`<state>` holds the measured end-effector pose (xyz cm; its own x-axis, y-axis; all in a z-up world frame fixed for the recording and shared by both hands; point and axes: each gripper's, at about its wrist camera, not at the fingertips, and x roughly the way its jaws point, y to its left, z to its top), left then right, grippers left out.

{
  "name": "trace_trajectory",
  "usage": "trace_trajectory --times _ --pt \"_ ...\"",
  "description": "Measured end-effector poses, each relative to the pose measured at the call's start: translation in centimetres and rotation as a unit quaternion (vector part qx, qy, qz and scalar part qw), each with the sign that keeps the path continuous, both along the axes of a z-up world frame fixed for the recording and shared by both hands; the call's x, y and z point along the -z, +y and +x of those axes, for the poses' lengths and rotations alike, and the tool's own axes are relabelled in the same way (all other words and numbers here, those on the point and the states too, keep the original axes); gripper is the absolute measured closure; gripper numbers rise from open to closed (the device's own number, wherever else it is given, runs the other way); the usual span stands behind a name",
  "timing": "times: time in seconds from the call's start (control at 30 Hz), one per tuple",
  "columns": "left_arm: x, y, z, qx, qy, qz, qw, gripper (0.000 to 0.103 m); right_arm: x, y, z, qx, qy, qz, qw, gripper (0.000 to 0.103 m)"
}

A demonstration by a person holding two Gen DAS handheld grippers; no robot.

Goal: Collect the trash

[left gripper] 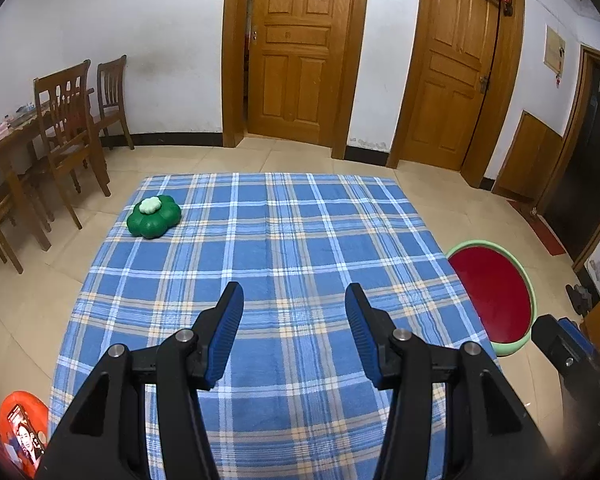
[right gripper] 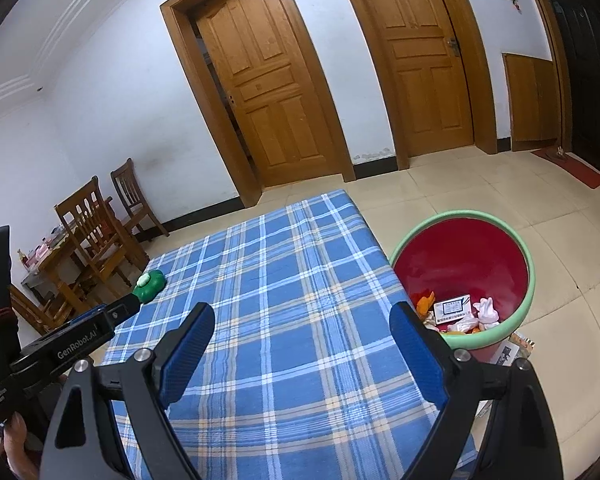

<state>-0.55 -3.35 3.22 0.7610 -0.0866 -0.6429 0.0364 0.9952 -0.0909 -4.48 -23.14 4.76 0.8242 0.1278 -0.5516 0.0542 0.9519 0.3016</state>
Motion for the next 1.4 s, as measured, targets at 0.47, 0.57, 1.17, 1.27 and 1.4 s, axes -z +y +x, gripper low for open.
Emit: trace_trajectory --times 0.47,0.57,1.17,1.27,1.4 --pt "-0.40 0.32 -0.27 -0.006 -0.007 0.000 1.0000 0.050 0.03 -0.01 -0.03 0.000 0.000 0.000 1.000 0.012" --pt "-0.39 0.31 -0.28 -0.006 -0.008 0.000 1.0000 0.050 0.03 -0.01 -0.04 0.000 0.001 0.000 1.000 0.012" --pt "-0.27 0.52 -0.43 -0.007 -0.005 -0.001 1.0000 0.050 0.01 0.16 -0.09 0.000 0.001 0.001 1.000 0.012" --pt "-0.27 0.53 -0.43 -0.007 -0.006 -0.001 1.0000 0.050 0.01 0.15 -0.08 0.000 0.001 0.001 1.000 0.012" --pt "-0.26 0.56 -0.44 -0.007 -0.006 -0.001 1.0000 0.050 0.01 0.14 -0.08 0.000 0.001 0.001 1.000 0.012"
